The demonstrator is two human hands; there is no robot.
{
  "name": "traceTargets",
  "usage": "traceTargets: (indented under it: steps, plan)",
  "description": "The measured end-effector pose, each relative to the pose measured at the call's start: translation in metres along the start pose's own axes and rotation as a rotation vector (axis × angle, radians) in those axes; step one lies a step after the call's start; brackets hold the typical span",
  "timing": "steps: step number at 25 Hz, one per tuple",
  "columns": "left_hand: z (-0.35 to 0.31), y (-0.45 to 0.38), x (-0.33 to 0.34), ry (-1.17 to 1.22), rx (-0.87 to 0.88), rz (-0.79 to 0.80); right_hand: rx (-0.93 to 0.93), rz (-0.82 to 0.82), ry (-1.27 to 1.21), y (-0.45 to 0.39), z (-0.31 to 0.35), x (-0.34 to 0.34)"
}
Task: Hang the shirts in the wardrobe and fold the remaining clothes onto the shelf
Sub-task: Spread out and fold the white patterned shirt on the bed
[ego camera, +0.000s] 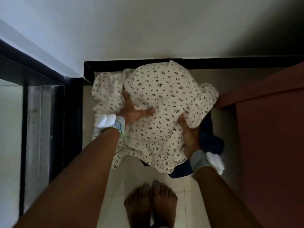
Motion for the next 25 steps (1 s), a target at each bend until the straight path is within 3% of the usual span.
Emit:
traceTargets:
  steps: [4,9,11,16,21,25]
  plan:
    - [0.006,0.025,0.033,0.332,-0.18,-0.005,0.14,0.17,-0.057,0.008,0.004,0.009]
    - [-0.047,0.099,0.021,0.421,-0.36,-0.086,0.22,0.241,-0.14,0.071,0.021,-0.013]
    - [-0.101,0.157,0.011,0.508,-0.33,-0.176,0.211,0.257,-0.135,0.135,0.04,-0.029]
    - [-0.198,0.272,0.004,0.731,-0.137,-0.195,0.094,0.286,-0.143,0.318,0.089,-0.054]
    - [-0.278,0.379,-0.004,0.766,-0.06,-0.279,0.049,0.314,-0.13,0.464,0.101,-0.101]
    - [-0.324,0.481,0.002,0.753,0.052,-0.209,-0.03,0.394,-0.165,0.563,0.081,-0.149]
Point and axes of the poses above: each hand's wrist, its own y-axis away from the middle knuckle, its own x-axis out of the palm, z = x × y, the point moved 1 cm from there along -y, towards the middle knuckle, and after that the axes turned 14 degrees about x, right-handed, at the moved point
